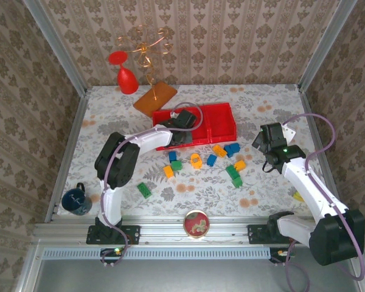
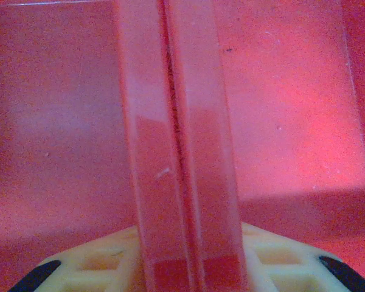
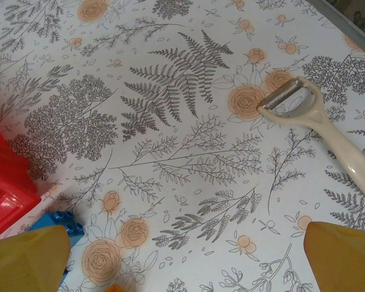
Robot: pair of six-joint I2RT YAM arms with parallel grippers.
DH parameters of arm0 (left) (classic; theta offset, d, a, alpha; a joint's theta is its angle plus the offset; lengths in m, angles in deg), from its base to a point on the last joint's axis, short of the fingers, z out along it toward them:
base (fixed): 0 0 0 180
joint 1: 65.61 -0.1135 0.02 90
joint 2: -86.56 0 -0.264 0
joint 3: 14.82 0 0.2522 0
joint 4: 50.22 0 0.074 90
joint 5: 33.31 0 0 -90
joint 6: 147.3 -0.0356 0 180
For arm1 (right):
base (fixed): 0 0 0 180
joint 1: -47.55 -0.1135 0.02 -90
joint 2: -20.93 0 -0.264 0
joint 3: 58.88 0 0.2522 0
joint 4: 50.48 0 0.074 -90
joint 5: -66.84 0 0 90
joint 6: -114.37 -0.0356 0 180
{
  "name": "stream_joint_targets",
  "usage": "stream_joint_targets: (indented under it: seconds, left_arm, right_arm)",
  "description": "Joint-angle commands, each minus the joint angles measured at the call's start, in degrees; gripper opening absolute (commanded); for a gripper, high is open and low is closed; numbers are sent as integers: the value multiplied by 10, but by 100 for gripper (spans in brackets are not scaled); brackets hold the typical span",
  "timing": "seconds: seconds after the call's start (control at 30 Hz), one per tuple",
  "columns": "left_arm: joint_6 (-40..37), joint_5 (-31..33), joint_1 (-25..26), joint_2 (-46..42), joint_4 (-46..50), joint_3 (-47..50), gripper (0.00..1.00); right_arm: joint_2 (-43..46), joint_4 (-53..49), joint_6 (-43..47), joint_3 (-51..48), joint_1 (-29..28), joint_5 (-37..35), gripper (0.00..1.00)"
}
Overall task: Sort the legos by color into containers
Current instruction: Move the container to the top-center of the table.
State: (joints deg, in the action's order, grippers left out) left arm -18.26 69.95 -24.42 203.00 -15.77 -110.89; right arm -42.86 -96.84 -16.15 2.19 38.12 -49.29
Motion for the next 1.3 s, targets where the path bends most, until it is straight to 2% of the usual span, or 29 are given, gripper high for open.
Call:
stream_joint_targets:
  seconds: [0.0,0.33,0.67,0.9,1.07,1.23,1.27]
  left_arm:
    - [11,-10,3,19,19,-16,35]
    - [14,5,-16,8,17,-4,36]
    - [-15,1,-28,-19,15,-1,55]
    - [-28,-14,-26,-73,18,6,68]
    - [-39,-31,-19,-134,21,30,80]
    - [-45,-23,-7,-241,19,117,100]
    - [-43,-18,-6,-261,24,135,100]
  right_arm:
    - [10,-13,0,15,-4,1,100]
    - [6,-13,2,18,-3,4,100]
    - [2,-20,7,21,-4,13,100]
    - [8,-57,5,21,-10,24,100]
    - [15,-82,0,26,-17,40,100]
    - [14,-97,-3,34,-24,53,100]
    - [14,-98,-4,36,-25,53,100]
